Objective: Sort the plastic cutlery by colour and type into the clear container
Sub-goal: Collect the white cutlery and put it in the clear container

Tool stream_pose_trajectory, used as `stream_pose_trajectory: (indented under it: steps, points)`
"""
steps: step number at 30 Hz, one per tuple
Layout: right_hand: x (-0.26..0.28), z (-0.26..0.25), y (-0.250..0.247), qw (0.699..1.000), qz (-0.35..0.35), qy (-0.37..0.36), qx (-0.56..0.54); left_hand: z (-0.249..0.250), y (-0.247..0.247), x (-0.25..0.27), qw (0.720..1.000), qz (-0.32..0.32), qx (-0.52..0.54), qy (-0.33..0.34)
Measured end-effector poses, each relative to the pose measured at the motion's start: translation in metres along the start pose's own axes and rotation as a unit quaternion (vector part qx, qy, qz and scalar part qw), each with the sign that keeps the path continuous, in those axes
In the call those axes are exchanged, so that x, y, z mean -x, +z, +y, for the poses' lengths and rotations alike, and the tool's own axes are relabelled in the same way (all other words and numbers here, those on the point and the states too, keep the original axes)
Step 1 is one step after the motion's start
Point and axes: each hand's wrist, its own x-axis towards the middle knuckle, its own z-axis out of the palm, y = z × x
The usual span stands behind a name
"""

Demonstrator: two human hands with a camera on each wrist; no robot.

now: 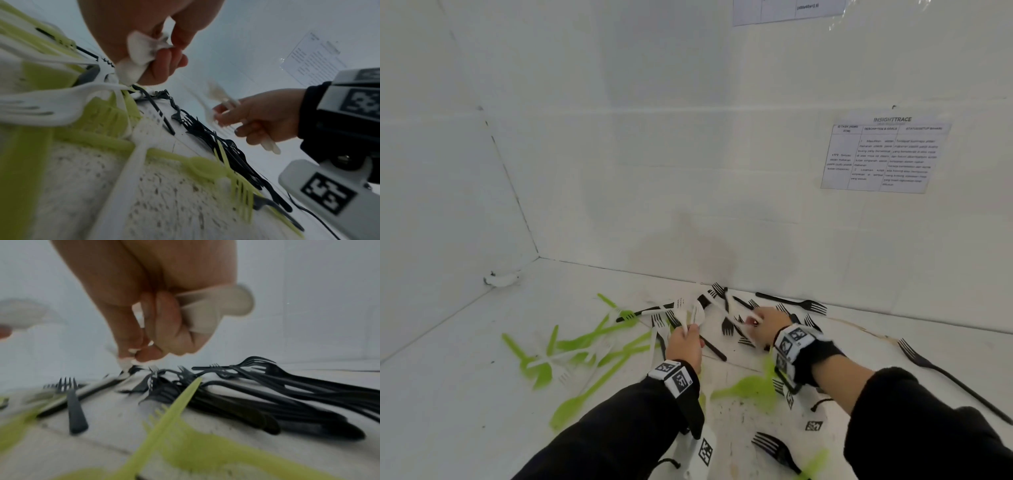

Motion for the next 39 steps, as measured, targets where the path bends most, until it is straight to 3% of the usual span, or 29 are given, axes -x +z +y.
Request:
stream_pose_trajectory:
  steps: [2, 4, 9, 14, 20, 27, 32, 39]
  points:
    - [0.003, -0.001, -0.016, 0.997, 0.033, -0.046, -0.058, 0.001, -0.005, 0.010, 0.999, -0.030, 0.029, -0.025]
    - [0.013, -0.005, -0.034, 0.990, 0.013, -0.107, -0.095, 0.001, -0.011, 0.020, 0.996, -0.062, 0.054, -0.040]
    - [0.036, -0.008, -0.058, 0.979, -0.021, -0.202, 0.023, -0.003, -0.021, 0.046, 0.993, -0.096, 0.070, 0.007]
    - [0.057, -0.024, -0.062, 0.970, -0.025, -0.243, -0.002, -0.012, -0.024, 0.068, 0.987, -0.142, 0.078, -0.003]
    - [0.065, -0.040, -0.050, 0.972, 0.006, -0.235, -0.019, -0.014, -0.025, 0.091, 0.970, -0.243, 0.023, -0.012]
    - [0.072, -0.038, -0.024, 0.978, -0.045, -0.203, -0.027, -0.020, -0.037, 0.100, 0.964, -0.253, 0.052, -0.056]
    - [0.080, -0.040, -0.012, 0.973, 0.005, -0.207, -0.099, -0.025, -0.044, 0.100, 0.953, -0.291, 0.019, -0.077]
    - [0.088, -0.045, 0.016, 0.964, 0.035, -0.181, -0.193, -0.033, -0.057, 0.101, 0.954, -0.281, 0.015, -0.101]
